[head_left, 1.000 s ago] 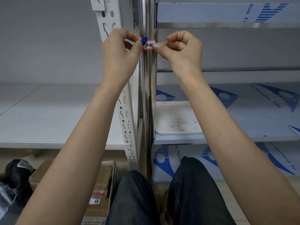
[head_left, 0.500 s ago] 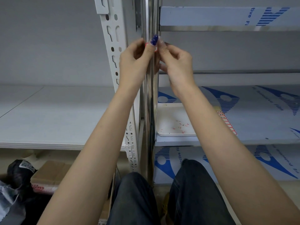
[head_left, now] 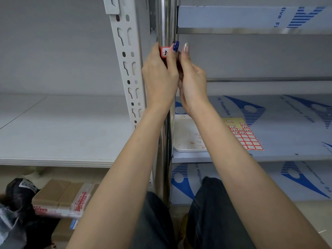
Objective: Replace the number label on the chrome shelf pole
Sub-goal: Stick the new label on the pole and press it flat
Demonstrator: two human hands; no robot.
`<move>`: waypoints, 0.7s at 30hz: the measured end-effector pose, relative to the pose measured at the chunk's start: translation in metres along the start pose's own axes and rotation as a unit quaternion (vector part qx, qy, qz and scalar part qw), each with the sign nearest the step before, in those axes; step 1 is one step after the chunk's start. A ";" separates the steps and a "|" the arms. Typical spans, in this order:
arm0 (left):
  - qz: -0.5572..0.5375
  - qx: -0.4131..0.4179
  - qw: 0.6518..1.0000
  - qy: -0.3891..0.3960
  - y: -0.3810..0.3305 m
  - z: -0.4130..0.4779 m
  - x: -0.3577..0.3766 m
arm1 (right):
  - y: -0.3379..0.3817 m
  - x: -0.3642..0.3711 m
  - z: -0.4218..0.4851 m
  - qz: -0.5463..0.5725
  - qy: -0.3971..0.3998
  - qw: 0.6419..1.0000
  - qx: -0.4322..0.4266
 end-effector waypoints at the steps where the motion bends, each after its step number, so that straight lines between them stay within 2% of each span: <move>1: -0.015 -0.004 1.000 0.005 0.001 0.000 -0.001 | 0.000 0.000 0.000 -0.003 -0.002 1.000 0.003; 4: -0.126 -0.035 0.989 0.065 0.007 0.002 -0.009 | 0.001 -0.001 0.001 -0.019 -0.006 1.000 0.011; 7: -0.182 -0.037 0.977 0.105 0.007 0.002 -0.014 | 0.004 -0.003 0.001 -0.040 -0.006 0.999 0.021; 10: -0.230 -0.067 0.966 0.100 0.008 0.002 -0.013 | 0.006 -0.003 0.000 -0.050 0.000 0.998 0.027; 13: -0.333 -0.118 0.931 0.097 0.012 0.005 -0.014 | 0.007 -0.003 0.001 -0.037 0.000 0.999 0.027; 17: -0.388 -0.167 0.899 0.118 0.013 0.004 -0.011 | 0.006 -0.003 0.002 -0.028 -0.010 0.999 0.023; 21: -0.391 -0.171 0.897 0.118 0.011 -0.001 -0.010 | 0.005 -0.001 0.000 -0.045 -0.026 0.999 0.015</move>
Point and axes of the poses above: each hand's wrist, its own z-axis towards the middle knuckle, its own x-axis out of the palm, y = z × x, the point moved 3 cm from there along z, towards the middle knuckle, and after that the axes turned 8 degrees about y, right-handed, at the moved point
